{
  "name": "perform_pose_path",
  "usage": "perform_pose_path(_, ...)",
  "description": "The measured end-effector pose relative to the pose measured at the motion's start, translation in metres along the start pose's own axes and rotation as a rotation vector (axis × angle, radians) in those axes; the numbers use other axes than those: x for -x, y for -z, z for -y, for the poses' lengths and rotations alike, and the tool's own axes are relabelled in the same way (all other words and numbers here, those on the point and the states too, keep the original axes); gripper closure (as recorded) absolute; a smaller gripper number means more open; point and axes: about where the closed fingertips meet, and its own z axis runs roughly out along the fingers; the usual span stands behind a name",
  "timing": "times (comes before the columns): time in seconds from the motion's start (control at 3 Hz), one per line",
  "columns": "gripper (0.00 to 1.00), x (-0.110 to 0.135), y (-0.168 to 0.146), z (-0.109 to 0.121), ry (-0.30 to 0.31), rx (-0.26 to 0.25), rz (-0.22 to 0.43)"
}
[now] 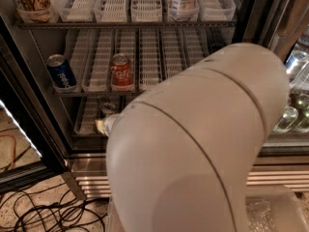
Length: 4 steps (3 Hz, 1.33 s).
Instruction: Pick redbull can from bottom shelf of fridge
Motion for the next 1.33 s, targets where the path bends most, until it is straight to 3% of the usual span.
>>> perform_pose_path(0.33, 1.00, -0.014, 0.018, -0.012, -0.042, 0.034, -0.026)
perform_pose_path(0.67, 1.00, -0.016, 0.019, -0.014, -0.047, 0.037, -0.028)
perform_pose_path(1.0, 1.00, -0.021, 0.036, -0.012, -0.119, 0.010, -0.006)
perform_pose_path(1.33, 1.00, -0.034, 0.076, -0.030, -0.173, -0.007, 0.009)
